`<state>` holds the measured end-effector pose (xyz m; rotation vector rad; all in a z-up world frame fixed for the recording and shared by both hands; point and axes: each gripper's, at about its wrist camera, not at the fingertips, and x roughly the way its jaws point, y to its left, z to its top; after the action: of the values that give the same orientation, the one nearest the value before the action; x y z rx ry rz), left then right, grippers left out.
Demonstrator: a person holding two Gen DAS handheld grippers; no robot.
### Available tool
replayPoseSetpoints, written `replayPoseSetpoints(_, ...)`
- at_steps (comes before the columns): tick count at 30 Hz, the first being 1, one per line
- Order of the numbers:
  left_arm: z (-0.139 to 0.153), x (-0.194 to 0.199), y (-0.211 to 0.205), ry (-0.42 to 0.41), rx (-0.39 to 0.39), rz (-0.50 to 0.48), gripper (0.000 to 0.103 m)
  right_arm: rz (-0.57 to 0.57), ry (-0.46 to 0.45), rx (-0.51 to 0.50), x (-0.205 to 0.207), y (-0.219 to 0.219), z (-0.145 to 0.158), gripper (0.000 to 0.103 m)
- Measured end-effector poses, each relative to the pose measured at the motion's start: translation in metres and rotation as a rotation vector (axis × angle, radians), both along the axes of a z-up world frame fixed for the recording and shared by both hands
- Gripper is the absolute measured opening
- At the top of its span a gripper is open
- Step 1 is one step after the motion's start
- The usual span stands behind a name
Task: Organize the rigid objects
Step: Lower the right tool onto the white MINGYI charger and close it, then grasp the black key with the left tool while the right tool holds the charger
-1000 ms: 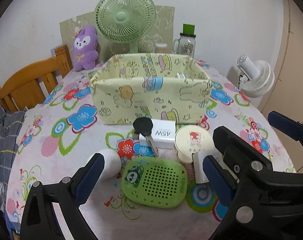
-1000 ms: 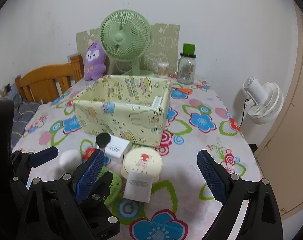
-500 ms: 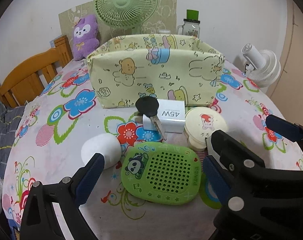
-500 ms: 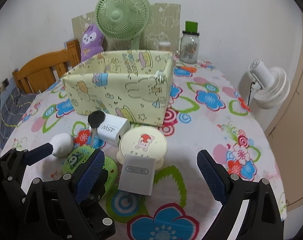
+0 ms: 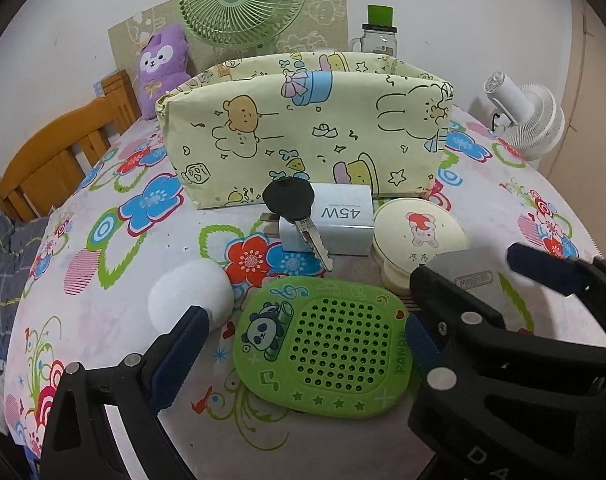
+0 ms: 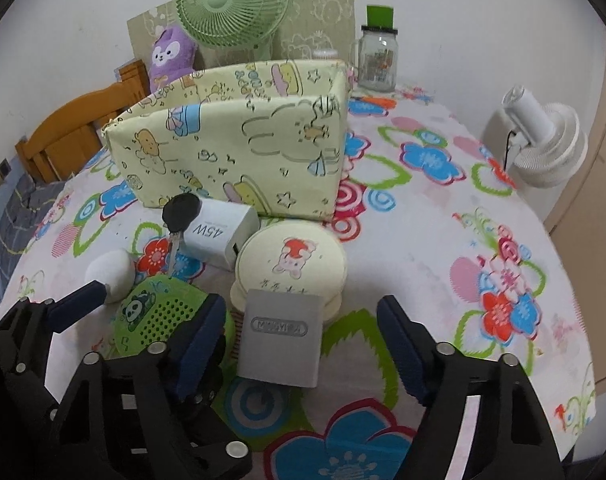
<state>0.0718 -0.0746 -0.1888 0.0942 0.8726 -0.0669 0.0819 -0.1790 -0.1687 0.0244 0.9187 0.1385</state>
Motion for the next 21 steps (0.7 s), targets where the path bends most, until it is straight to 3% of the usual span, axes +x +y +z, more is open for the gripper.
replayPoseSetpoints(10, -0.003, 0.005, 0.005, 0.036, -0.055, -0.004, 0.1, 0.035, 0.021, 0.026, 0.003, 0.009, 0.0, 0.044)
replayPoseSetpoints(21, 0.012, 0.019, 0.004, 0.007, -0.049, 0.005, 0.1, 0.001, -0.013, 0.012, 0.014, 0.001, 0.015, 0.044)
